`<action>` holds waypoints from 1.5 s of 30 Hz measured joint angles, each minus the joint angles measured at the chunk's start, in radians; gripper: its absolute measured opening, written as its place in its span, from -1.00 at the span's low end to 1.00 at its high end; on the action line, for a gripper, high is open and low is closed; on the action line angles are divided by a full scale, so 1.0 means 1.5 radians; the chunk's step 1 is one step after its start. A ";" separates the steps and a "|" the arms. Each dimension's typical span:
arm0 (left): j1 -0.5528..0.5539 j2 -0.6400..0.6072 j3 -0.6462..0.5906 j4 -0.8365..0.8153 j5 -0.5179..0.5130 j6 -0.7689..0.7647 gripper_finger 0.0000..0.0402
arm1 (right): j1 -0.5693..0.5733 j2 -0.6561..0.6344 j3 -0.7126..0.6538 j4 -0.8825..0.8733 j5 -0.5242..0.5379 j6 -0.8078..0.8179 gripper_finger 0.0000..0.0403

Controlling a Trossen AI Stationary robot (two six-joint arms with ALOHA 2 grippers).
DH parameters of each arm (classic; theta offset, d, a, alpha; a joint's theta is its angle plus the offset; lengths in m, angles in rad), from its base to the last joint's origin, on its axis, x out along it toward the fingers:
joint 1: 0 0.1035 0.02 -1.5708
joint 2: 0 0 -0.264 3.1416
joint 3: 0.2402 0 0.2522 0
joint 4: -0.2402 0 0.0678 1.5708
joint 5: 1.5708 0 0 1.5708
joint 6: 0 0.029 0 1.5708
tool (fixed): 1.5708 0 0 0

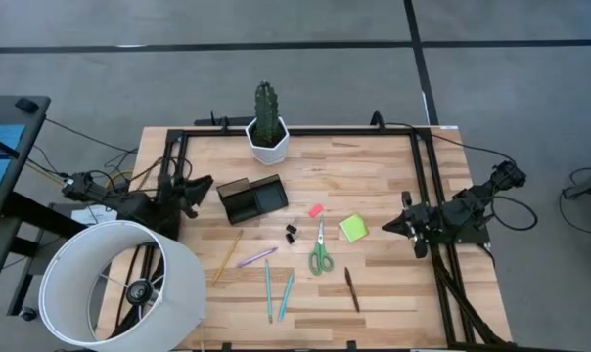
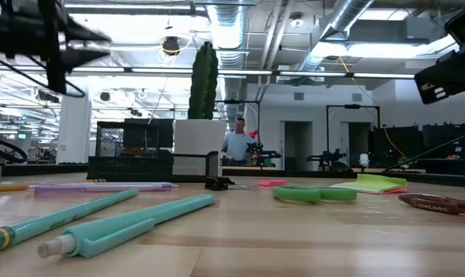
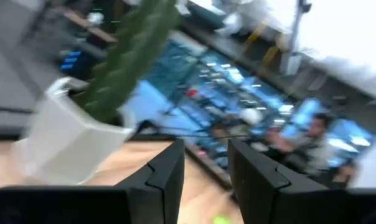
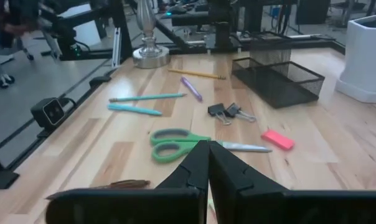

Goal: Pick and place office supplies into organizer
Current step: Put the green sticky notes into the black mesh organizer

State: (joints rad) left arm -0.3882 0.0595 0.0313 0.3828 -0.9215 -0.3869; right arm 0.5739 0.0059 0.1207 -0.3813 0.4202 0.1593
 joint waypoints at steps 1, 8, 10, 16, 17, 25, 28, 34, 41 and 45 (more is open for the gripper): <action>0.000 0.001 0.009 0.023 0.016 0.013 -0.43 | 0.000 0.000 0.000 0.000 0.000 0.000 -1.00; 0.000 0.090 0.112 0.074 0.065 0.098 -0.43 | 0.001 0.000 0.000 0.002 -0.001 0.028 -1.00; 0.000 0.148 0.155 0.072 0.058 0.097 -0.43 | 0.001 0.000 0.000 0.001 -0.001 0.028 -1.00; 0.000 0.353 0.315 0.070 0.054 0.152 -0.43 | 0.001 0.000 0.000 0.001 0.000 0.028 -1.00; 0.000 0.383 0.344 0.070 0.054 0.163 -0.43 | 0.001 0.000 0.000 0.004 0.000 0.033 -1.00; 0.000 0.547 0.539 -0.024 0.049 0.248 -0.43 | -0.018 0.000 0.000 0.392 0.018 0.003 -1.00; 0.000 0.579 0.582 -0.065 0.015 0.245 -0.43 | -0.022 0.000 0.033 0.515 0.014 -0.007 -1.00; 0.000 0.597 0.609 -0.087 0.006 0.259 -0.43 | -0.012 0.054 0.187 0.234 0.045 0.031 -1.00; 0.000 0.598 0.609 -0.095 0.000 0.259 -0.43 | -0.013 0.271 0.342 0.141 0.077 0.053 -1.00; 0.000 0.598 0.609 -0.123 0.000 0.259 -0.43 | -0.013 0.361 0.375 0.174 0.069 0.095 -1.00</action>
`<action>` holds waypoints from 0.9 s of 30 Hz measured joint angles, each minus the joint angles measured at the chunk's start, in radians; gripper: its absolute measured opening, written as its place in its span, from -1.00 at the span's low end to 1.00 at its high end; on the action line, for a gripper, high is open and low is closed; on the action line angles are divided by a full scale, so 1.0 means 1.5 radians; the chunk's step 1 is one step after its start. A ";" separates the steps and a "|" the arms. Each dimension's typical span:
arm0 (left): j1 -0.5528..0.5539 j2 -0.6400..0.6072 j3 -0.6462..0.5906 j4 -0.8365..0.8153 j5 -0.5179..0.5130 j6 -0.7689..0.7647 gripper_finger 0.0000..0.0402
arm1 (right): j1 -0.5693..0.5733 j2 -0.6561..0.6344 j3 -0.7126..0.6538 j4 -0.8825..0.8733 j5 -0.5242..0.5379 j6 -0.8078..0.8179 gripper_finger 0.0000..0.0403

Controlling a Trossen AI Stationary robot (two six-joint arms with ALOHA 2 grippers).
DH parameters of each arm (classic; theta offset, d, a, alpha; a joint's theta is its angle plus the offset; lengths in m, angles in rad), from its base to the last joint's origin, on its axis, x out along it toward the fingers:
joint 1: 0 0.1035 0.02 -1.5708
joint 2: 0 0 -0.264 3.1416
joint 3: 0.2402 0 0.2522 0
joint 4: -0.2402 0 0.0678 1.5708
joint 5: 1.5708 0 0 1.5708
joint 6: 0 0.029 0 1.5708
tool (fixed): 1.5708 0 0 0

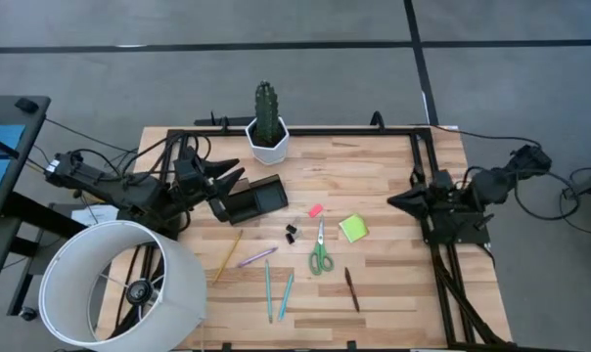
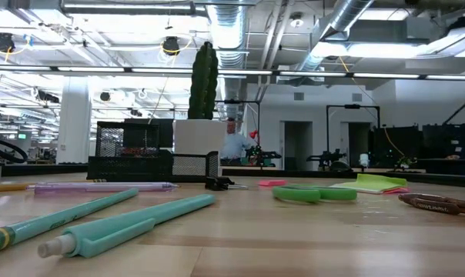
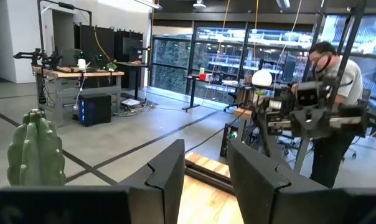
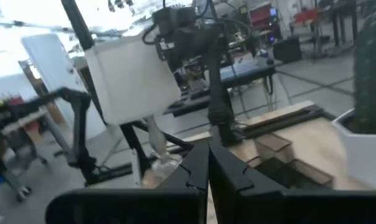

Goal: Pick and place office supplies into organizer
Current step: Put the green sticky notes into the black mesh organizer

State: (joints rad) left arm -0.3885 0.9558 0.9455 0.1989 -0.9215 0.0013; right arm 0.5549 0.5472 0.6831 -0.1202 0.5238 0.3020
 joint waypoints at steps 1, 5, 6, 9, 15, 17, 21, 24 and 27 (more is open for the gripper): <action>0.000 0.000 0.000 -0.006 0.000 0.000 -0.43 | 0.000 0.017 0.003 0.014 -0.001 0.016 -1.00; 0.000 0.000 0.000 -0.023 0.000 -0.001 -0.43 | 0.001 0.071 0.004 0.076 -0.001 0.075 -1.00; 0.000 0.000 0.000 -0.024 0.000 -0.001 -0.43 | -0.001 0.085 0.005 0.082 0.002 0.077 -1.00; 0.000 0.000 0.000 -0.022 0.004 -0.001 -0.43 | -0.017 0.136 0.005 0.076 0.004 0.079 -1.00; 0.000 -0.002 0.000 -0.019 0.006 0.007 -0.43 | -0.042 0.223 0.006 0.096 -0.003 0.202 -1.00; 0.000 -0.002 0.000 -0.019 0.006 0.021 -0.43 | -0.052 0.249 0.004 0.074 -0.005 0.183 -1.00; 0.000 -0.002 0.000 -0.019 0.005 0.043 -0.43 | -0.092 0.282 0.004 0.036 -0.024 0.109 -0.97; 0.000 -0.002 0.000 -0.019 0.005 0.055 -0.43 | -0.137 0.282 0.008 -0.044 -0.041 0.106 -0.90; 0.000 -0.005 0.000 -0.018 0.005 0.061 -0.43 | -0.187 0.282 0.028 -0.184 -0.070 0.142 -0.76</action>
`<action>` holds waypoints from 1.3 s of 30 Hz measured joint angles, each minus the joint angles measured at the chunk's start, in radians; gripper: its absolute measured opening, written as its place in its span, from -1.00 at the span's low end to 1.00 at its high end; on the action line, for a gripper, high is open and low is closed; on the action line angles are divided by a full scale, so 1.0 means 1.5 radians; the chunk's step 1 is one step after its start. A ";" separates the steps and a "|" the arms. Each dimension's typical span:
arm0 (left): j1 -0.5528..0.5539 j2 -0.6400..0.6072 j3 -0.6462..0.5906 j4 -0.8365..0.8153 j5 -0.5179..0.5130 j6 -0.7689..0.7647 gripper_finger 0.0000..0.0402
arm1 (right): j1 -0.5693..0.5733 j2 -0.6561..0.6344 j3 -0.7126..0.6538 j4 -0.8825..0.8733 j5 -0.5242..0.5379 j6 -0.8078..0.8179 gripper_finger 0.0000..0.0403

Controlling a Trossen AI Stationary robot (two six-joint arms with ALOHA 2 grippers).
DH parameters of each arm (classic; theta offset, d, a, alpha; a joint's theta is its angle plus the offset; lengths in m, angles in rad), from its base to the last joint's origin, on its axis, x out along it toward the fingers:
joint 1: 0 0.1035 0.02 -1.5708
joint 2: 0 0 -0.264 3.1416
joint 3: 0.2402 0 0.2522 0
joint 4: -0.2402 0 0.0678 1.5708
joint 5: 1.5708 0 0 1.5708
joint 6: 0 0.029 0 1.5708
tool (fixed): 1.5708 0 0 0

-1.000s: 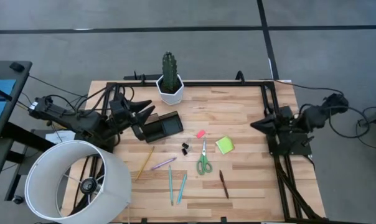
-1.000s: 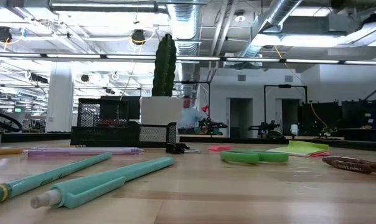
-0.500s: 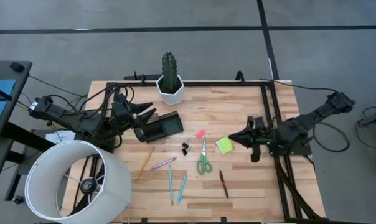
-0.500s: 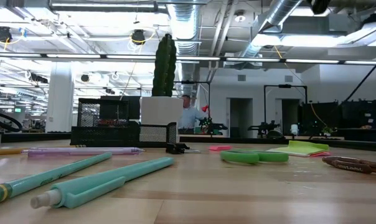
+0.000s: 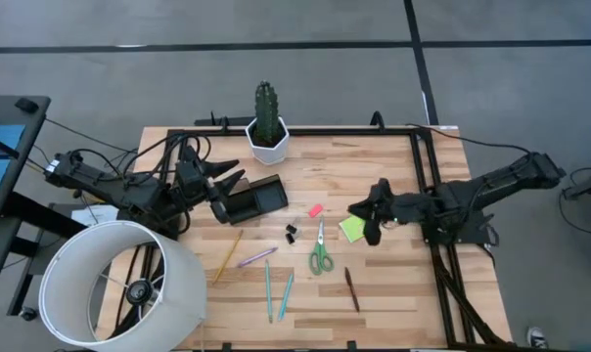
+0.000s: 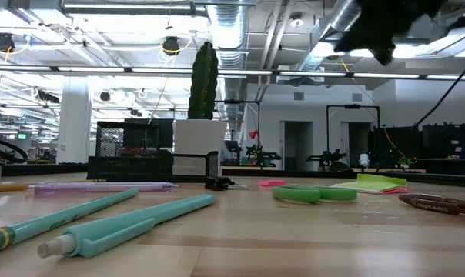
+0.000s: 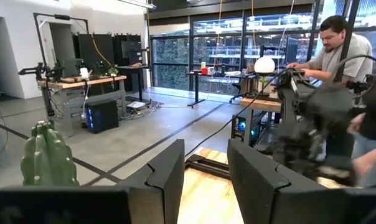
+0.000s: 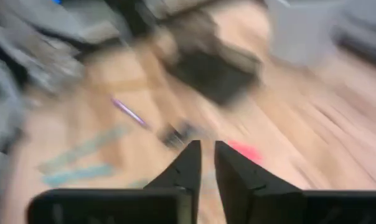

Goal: Pick and place office supplies into organizer
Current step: Put the green sticky notes into the black mesh organizer

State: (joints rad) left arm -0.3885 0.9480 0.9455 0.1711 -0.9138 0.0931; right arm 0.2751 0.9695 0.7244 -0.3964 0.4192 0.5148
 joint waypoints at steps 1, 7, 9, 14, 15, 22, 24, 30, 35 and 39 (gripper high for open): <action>0.000 0.000 0.000 0.000 0.000 0.000 -0.43 | -0.013 0.000 0.006 -0.046 -0.002 0.007 -0.72; 0.000 0.000 0.000 -0.001 -0.001 -0.001 -0.43 | -0.080 0.039 -0.002 -0.169 -0.049 0.060 -0.46; 0.000 0.000 0.000 -0.001 -0.001 -0.002 -0.43 | -0.096 0.065 -0.009 -0.162 -0.073 0.089 -0.40; 0.000 0.000 0.000 -0.001 -0.009 -0.003 -0.43 | -0.132 0.154 -0.016 -0.160 -0.120 0.104 -0.34; 0.000 0.000 0.000 0.000 -0.010 -0.004 -0.43 | -0.141 0.170 -0.016 -0.160 -0.140 0.115 -0.33; 0.000 0.000 0.000 0.000 -0.010 -0.016 -0.43 | -0.178 0.255 -0.015 -0.159 -0.230 0.128 -0.36; 0.000 0.000 0.000 0.000 -0.010 -0.023 -0.43 | -0.177 0.272 -0.015 -0.157 -0.231 0.128 -0.36; 0.000 0.000 0.000 -0.001 -0.010 -0.034 -0.43 | -0.176 0.327 -0.015 -0.157 -0.230 0.125 -0.36; 0.000 0.000 0.000 0.000 -0.010 -0.034 -0.43 | -0.182 0.373 -0.012 -0.142 -0.234 0.123 -0.38; 0.000 0.000 0.000 0.000 -0.010 -0.034 -0.43 | -0.185 0.396 -0.010 -0.106 -0.243 0.104 -0.41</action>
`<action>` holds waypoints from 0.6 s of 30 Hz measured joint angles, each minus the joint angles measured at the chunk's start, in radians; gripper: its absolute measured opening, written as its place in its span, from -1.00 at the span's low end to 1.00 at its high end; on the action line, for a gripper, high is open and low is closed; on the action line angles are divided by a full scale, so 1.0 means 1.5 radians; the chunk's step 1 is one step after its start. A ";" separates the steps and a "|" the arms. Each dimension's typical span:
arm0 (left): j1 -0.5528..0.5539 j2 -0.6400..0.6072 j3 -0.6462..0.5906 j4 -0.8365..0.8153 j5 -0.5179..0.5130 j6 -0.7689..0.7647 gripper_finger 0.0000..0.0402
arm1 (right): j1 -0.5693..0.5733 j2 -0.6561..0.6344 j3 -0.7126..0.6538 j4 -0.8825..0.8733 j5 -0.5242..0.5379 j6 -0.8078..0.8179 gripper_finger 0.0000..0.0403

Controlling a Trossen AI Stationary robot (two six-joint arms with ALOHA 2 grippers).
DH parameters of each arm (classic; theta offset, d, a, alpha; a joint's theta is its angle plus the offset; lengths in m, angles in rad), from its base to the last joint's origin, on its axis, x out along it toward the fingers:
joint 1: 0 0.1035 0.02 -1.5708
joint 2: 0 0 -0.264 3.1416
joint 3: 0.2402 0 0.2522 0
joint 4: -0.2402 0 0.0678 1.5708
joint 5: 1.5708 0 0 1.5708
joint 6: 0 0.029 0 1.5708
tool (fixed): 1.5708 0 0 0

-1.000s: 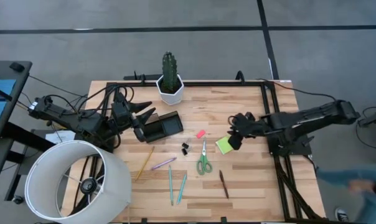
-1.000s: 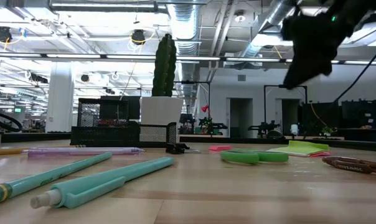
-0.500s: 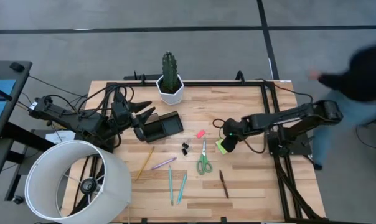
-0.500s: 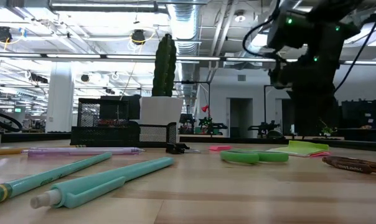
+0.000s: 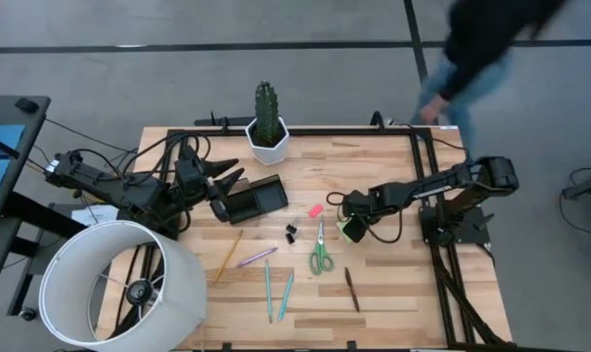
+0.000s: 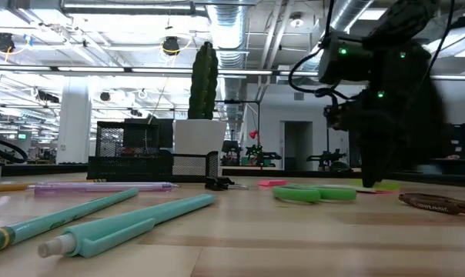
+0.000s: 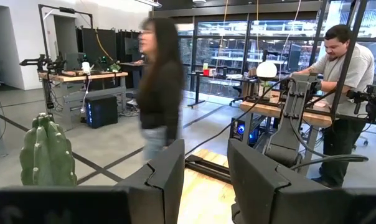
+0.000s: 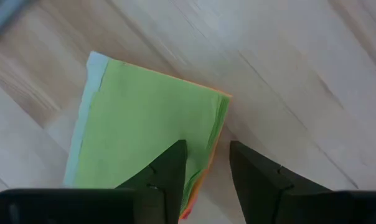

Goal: Pick and place office supplies into organizer
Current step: Put the green sticky notes into the black mesh organizer

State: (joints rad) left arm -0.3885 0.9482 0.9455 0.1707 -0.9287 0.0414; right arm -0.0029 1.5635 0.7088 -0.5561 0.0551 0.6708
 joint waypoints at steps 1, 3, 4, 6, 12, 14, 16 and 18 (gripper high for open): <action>0.000 0.000 0.000 0.000 0.000 0.000 -0.43 | 0.000 0.004 0.000 0.009 0.000 -0.009 -0.43; 0.000 0.000 0.000 0.000 0.000 0.000 -0.43 | -0.004 0.009 0.000 0.021 -0.001 -0.019 -0.46; 0.000 0.000 0.000 0.000 0.000 0.000 -0.43 | -0.007 0.012 0.000 0.025 -0.004 -0.023 -0.49; 0.000 0.000 0.000 0.000 0.000 0.000 -0.43 | -0.013 0.012 0.000 0.029 -0.016 -0.032 -0.56; 0.000 0.000 0.000 0.000 0.000 -0.001 -0.43 | -0.034 0.007 -0.001 0.034 -0.030 -0.050 -0.92; 0.000 0.000 0.000 0.000 -0.001 0.000 -0.43 | -0.038 -0.002 0.003 0.039 -0.031 -0.051 -0.96; 0.000 0.000 0.000 0.002 -0.001 -0.001 -0.43 | -0.039 -0.017 0.011 0.050 -0.025 -0.052 -0.96; 0.000 0.000 0.000 0.002 -0.001 -0.011 -0.43 | -0.037 -0.043 0.032 0.076 -0.015 -0.056 -0.99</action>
State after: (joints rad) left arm -0.3883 0.9482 0.9455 0.1738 -0.9298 0.0248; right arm -0.0590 1.4991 0.7576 -0.4425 0.0332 0.5871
